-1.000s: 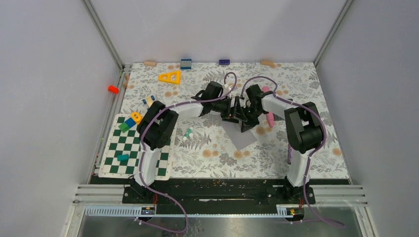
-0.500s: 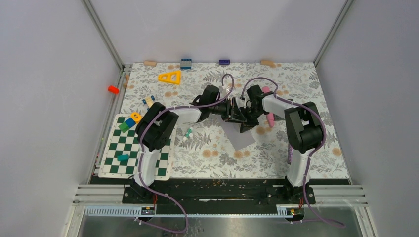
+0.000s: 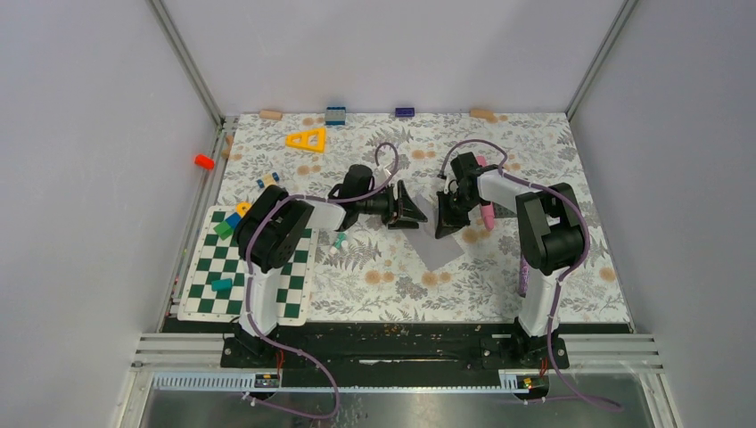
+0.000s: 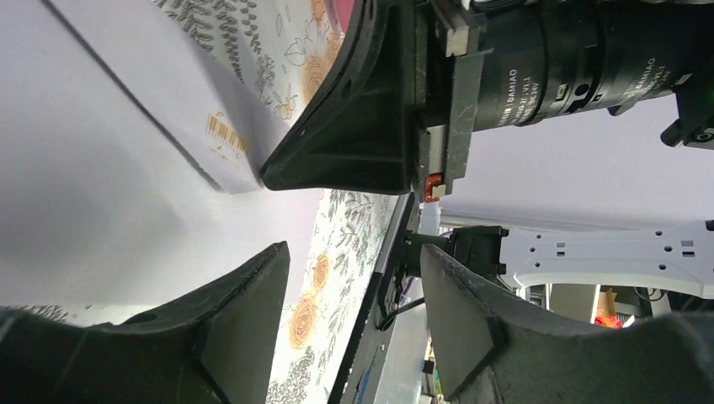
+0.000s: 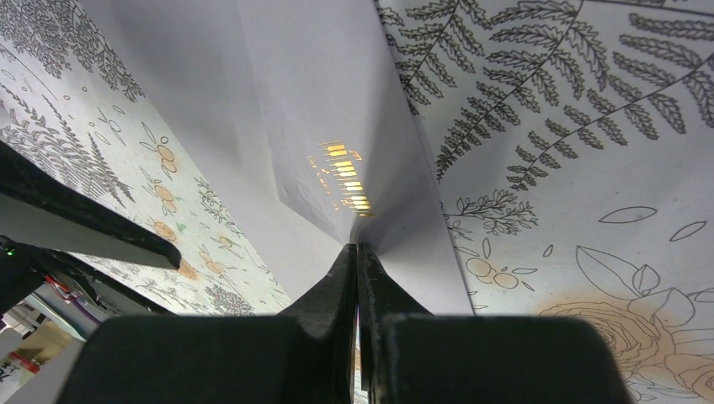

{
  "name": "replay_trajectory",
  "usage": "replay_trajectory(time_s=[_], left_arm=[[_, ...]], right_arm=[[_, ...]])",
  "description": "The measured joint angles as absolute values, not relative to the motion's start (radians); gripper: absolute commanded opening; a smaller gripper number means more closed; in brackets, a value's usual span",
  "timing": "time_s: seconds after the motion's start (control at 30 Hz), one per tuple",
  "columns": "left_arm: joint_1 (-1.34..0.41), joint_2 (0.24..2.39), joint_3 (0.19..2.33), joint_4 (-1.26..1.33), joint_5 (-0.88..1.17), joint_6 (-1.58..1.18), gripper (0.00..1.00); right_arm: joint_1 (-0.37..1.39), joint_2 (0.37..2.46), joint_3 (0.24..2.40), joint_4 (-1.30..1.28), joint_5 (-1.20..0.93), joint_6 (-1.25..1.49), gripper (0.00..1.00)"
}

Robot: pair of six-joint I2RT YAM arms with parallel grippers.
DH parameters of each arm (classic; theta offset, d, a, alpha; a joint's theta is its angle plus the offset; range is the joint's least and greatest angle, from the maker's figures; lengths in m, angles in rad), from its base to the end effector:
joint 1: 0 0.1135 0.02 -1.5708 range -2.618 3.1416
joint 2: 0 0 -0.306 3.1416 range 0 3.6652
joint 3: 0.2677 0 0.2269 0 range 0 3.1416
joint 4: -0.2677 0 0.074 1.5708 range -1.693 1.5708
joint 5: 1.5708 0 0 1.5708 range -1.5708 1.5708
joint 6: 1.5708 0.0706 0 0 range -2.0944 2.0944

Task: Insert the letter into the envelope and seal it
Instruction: Seal the envelope flap on the envelope.

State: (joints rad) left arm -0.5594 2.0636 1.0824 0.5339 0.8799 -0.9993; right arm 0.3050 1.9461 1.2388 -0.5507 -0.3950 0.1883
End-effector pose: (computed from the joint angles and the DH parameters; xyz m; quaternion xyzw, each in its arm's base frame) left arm 0.3471 -0.2815 0.1831 0.0543 0.7968 -0.5951 0.0895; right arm 0.3546 0.1401 0.1692 -0.0870 0.9652 0.2252 0.1008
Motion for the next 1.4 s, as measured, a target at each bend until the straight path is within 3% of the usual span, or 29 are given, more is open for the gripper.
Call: replay_trajectory(time_s=[0.1, 0.4, 0.7, 0.9, 1.27, 1.4], left_arm=[[-0.569, 2.065, 1.098, 0.542, 0.881, -1.003, 0.53], [-0.594, 2.117, 1.190, 0.450, 0.867, -0.960, 0.20], [-0.601, 2.149, 1.227, 0.223, 0.789, -0.830, 0.21], [-0.604, 2.174, 1.255, 0.212, 0.791, -0.828, 0.19], [-0.603, 2.196, 1.296, 0.276, 0.834, -0.897, 0.00], [-0.603, 2.225, 1.367, 0.189, 0.816, -0.853, 0.00]], right_arm=[[0.305, 1.946, 1.239, -0.550, -0.395, 0.188, 0.00], [0.305, 1.946, 1.239, -0.550, -0.395, 0.188, 0.00], [0.305, 1.946, 1.239, -0.550, -0.398, 0.188, 0.00], [0.305, 1.946, 1.239, -0.550, -0.400, 0.188, 0.00], [0.305, 1.946, 1.238, -0.550, -0.401, 0.188, 0.00], [0.305, 1.946, 1.238, -0.550, -0.402, 0.188, 0.00]])
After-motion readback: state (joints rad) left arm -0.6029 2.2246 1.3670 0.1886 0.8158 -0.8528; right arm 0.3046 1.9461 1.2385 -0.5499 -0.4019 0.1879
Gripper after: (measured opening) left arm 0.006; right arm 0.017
